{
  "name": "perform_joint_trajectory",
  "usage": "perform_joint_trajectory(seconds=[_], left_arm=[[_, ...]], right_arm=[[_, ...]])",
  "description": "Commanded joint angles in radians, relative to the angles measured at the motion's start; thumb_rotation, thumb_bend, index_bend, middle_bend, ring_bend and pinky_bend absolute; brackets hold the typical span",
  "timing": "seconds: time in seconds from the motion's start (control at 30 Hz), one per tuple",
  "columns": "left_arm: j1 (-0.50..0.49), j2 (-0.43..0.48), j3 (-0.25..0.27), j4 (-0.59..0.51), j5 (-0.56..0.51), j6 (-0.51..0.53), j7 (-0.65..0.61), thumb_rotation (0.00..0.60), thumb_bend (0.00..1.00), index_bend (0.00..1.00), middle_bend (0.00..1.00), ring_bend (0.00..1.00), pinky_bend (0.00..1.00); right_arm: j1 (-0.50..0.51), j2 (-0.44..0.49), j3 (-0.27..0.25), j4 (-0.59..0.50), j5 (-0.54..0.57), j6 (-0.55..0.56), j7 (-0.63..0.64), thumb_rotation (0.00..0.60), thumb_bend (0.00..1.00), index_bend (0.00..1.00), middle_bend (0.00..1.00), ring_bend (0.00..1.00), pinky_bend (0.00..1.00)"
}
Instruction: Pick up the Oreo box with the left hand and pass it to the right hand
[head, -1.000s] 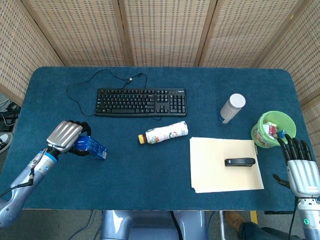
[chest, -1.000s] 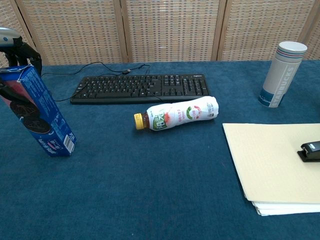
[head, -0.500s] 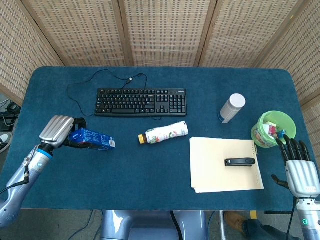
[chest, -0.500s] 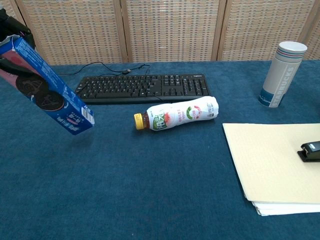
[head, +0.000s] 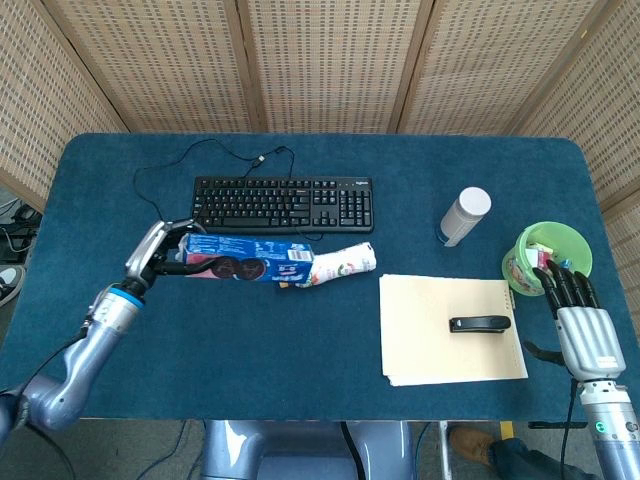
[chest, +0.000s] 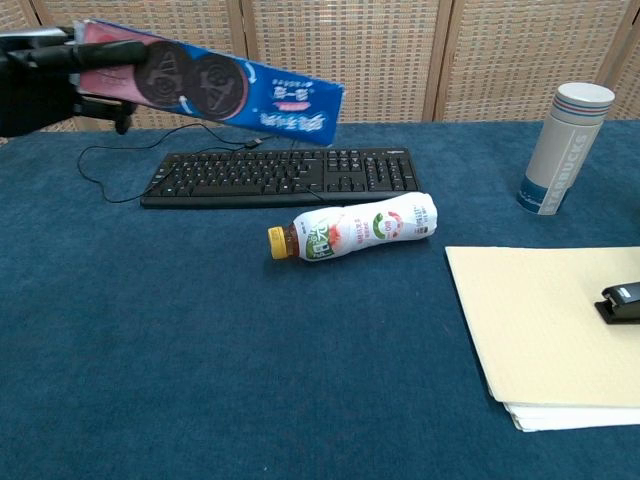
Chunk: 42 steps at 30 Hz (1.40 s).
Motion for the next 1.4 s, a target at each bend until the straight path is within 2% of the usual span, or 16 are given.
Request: perform_joint_trajectory(seconds=[0.03,0.43,0.73,0.9,1.13,1.4], left_arm=[[-0.050,-0.108,-0.049,0.047,-0.054,-0.057,-0.062,0.600,0.33,0.78,0.63,0.61,0.61],[-0.152,-0.278,-0.112,0.092,-0.193,-0.095,0.013,0.600,0.33,0.79,0.63,0.61,0.59],[-0.252,-0.430,-0.155,0.166,-0.313,-0.103,0.142,0.600,0.34,0.79,0.64,0.61,0.59],[-0.275,-0.487,-0.176,0.196,-0.342,-0.086,0.180,0.600,0.34,0.80,0.64,0.61,0.56],[-0.294,-0.558,-0.203,0.228,-0.352,-0.090,0.189,0.600,0.34,0.80,0.64,0.61,0.56],[-0.283,-0.596,-0.213,0.241,-0.357,-0.100,0.192,0.600,0.34,0.80,0.64,0.61,0.56]], right_arm=[[0.018,0.013,0.013,-0.011,-0.001,-0.013,0.013,0.600,0.00,0.00,0.00,0.00,0.00],[0.069,0.007,0.054,-0.073,0.000,-0.024,0.001,0.600,0.00,0.00,0.00,0.00,0.00],[0.197,0.019,0.110,-0.183,0.067,-0.161,-0.105,0.600,0.00,0.00,0.00,0.00,0.00],[0.235,0.002,0.123,-0.209,0.103,-0.186,-0.150,0.600,0.00,0.00,0.00,0.00,0.00],[0.311,-0.043,0.128,-0.214,0.151,-0.239,-0.257,0.600,0.00,0.00,0.00,0.00,0.00],[0.394,-0.125,0.155,-0.155,0.239,-0.270,-0.330,0.600,0.00,0.00,0.00,0.00,0.00]])
